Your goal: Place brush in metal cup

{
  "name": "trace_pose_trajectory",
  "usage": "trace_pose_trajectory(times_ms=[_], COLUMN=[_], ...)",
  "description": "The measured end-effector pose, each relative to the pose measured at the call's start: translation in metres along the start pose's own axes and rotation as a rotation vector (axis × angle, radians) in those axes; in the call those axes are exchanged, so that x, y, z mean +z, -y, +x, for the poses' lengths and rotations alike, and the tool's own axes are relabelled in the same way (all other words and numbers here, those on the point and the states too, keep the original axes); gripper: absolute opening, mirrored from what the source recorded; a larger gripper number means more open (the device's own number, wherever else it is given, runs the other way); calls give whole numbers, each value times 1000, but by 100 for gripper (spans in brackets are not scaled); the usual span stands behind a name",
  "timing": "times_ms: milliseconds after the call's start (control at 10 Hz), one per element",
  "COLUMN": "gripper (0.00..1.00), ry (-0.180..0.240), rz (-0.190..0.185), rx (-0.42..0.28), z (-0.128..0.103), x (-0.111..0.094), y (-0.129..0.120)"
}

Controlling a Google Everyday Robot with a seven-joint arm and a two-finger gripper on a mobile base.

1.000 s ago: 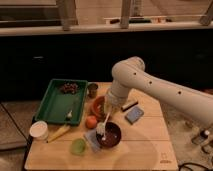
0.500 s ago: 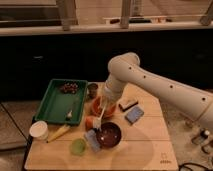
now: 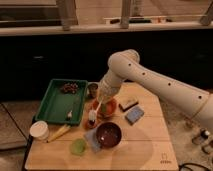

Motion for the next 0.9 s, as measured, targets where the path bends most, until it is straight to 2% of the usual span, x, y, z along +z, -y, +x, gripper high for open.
trace_pose_trajectory(times_ms=[300, 600, 900], gripper=[4, 4, 4], ry=[-27, -36, -72], rz=[71, 132, 172], rx=[10, 38, 90], z=[18, 38, 60], x=[2, 6, 6], y=[12, 20, 19])
